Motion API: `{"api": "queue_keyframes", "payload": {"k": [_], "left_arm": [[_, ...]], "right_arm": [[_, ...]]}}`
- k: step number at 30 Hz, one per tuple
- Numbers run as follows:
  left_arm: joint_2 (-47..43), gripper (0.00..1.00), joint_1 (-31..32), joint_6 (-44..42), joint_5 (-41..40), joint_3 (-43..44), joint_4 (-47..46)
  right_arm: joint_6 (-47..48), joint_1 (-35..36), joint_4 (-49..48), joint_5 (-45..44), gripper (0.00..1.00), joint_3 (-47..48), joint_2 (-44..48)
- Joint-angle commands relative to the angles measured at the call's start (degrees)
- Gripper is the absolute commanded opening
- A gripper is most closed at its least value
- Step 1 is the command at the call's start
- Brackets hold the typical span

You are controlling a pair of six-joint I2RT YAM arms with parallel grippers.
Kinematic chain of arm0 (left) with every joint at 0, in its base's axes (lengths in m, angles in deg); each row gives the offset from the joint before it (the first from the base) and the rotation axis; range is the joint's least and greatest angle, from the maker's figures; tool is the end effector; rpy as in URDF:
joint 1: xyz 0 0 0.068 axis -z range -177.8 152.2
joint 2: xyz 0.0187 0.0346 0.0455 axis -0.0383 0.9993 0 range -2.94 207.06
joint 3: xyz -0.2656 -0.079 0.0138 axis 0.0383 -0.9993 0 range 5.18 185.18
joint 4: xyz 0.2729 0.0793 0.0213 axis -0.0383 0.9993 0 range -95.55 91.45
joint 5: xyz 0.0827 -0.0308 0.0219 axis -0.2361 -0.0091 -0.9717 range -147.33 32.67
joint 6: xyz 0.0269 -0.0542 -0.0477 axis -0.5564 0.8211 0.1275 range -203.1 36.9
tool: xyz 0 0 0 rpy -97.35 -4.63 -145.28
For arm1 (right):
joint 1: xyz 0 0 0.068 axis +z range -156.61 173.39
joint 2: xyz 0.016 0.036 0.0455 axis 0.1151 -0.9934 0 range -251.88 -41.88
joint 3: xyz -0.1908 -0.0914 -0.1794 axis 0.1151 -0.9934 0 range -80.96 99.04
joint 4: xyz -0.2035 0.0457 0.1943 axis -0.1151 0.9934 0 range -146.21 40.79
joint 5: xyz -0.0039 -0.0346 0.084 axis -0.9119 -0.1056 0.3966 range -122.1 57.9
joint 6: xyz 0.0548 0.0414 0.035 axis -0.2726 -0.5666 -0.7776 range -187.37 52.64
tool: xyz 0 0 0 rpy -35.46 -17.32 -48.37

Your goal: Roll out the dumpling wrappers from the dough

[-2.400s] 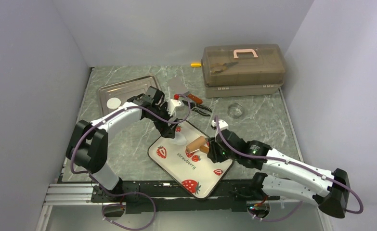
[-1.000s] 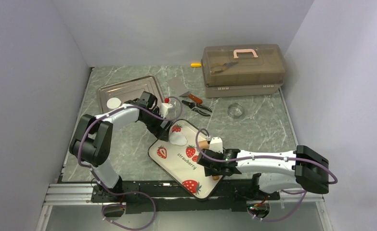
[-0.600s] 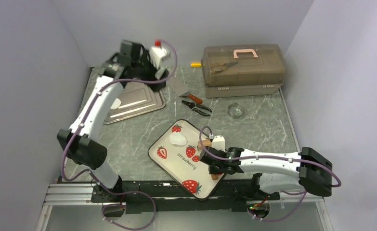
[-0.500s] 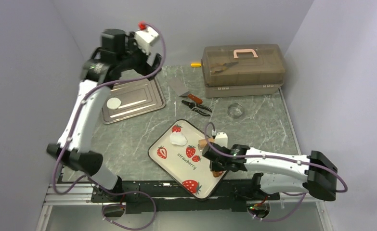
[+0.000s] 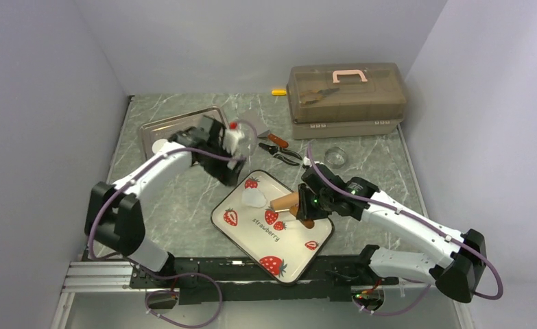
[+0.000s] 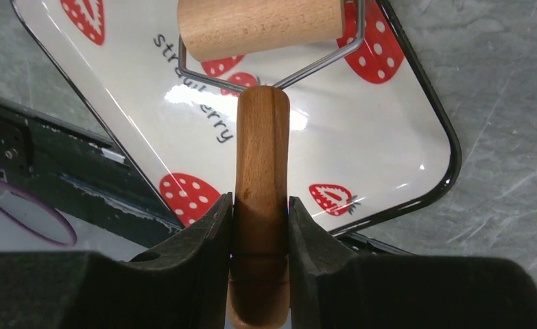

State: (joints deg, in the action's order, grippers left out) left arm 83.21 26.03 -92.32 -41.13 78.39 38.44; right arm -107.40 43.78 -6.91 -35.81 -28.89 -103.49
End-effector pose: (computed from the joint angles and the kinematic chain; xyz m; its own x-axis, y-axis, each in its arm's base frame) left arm 0.3157 -0.1596 0.2650 -0.6721 0.4651 -0.5761 0.6433 0.7521 -0.1433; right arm 0.1568 0.1827 0.2450 -0.8985 -0.0789 -0.4319 -0.2214 0.9309 0.2905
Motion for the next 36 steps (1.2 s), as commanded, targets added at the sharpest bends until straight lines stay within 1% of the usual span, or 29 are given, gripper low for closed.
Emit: {"api": "queue_keyframes", "payload": {"k": [1, 4, 7, 8, 9, 11, 13, 16, 17, 18, 19, 20, 21, 22, 23, 25, 28, 31, 33, 36], "left_arm": [[-0.26, 0.99, 3.24, -1.63, -6.23, -5.71, -3.56], [3.76, 0.99, 4.85, -2.28, -8.44, -7.30, -3.90], [7.16, 0.98, 7.21, -2.19, -9.54, -8.69, -5.46], [8.09, 0.97, 8.19, -2.31, -10.02, -8.77, -5.81], [9.06, 0.93, 9.07, -2.27, -10.62, -8.73, -6.11], [11.34, 0.88, 10.30, -2.09, -11.46, -8.10, -6.15], [14.30, 0.83, 10.65, -1.83, -11.75, -7.23, -5.94], [16.17, 0.78, 10.65, -1.61, -12.95, -6.24, -5.98], [16.54, 0.74, 10.69, -1.80, -12.72, -6.08, -6.20], [16.97, 0.68, 10.63, -1.88, -12.28, -6.24, -6.65], [17.46, 0.57, 10.63, -1.86, -11.54, -6.59, -7.04], [18.15, 0.43, 10.63, -1.51, -10.49, -6.76, -7.22], [18.72, 0.25, 10.70, -1.03, -9.53, -6.57, -7.00], [19.01, 0.03, 10.61, -0.07, -8.85, -6.23, -6.54], [19.05, 0.00, 10.49, 0.38, -8.05, -5.72, -6.08], [18.68, 0.00, 8.88, 1.39, -7.45, -4.43, -5.08], [18.45, 0.00, 4.63, 4.90, -7.70, -2.57, -3.13], [17.56, 0.00, 1.01, 8.43, -9.36, -3.06, -3.21], [16.38, 0.00, -0.89, 11.99, -10.20, -4.06, -3.95], [14.63, 0.00, -2.03, 17.74, -9.72, -7.04, -6.01]], "right_arm": [[5.38, -2.58, 0.97, 6.63, 0.00, -2.33, 2.30], [5.04, -2.67, -0.27, 5.68, 0.00, -4.85, 3.89], [5.10, -2.74, -0.68, 3.90, 0.00, -4.60, 3.71], [5.21, -2.71, -0.53, 3.88, 0.00, -3.84, 3.34], [5.29, -2.75, -0.18, 2.11, 0.00, -3.03, 2.93], [5.52, -2.72, 0.08, 1.37, 0.00, -1.35, 2.69], [5.58, -2.73, 0.10, 0.58, 0.00, -0.32, 2.82], [5.53, -2.75, 0.61, 0.74, 0.00, 1.35, 2.38], [5.65, -2.75, 0.55, 1.26, 0.00, 1.99, 1.95], [5.78, -2.74, 0.60, 1.55, 0.00, 2.63, 1.48], [6.34, -2.74, 0.66, 1.88, 0.00, 3.38, 0.89], [7.10, -2.71, 0.96, 2.17, 0.00, 3.99, 0.18], [7.88, -2.73, 1.35, 2.45, 0.00, 4.62, -0.42], [9.13, -2.73, 1.94, 2.67, 0.00, 5.34, -1.18], [10.01, -2.75, 2.17, 2.77, 0.00, 6.06, -1.66], [11.81, -3.05, 2.27, 2.89, 0.00, 7.60, -2.53], [14.47, -4.83, 3.14, 3.01, 0.00, 11.00, -4.13], [16.73, -5.65, 2.81, 3.04, 0.00, 14.08, -5.26], [18.89, -5.72, 0.55, 3.42, 0.00, 16.00, -6.34], [20.67, -5.62, -6.61, 7.95, 0.00, 17.30, -9.04]]}}
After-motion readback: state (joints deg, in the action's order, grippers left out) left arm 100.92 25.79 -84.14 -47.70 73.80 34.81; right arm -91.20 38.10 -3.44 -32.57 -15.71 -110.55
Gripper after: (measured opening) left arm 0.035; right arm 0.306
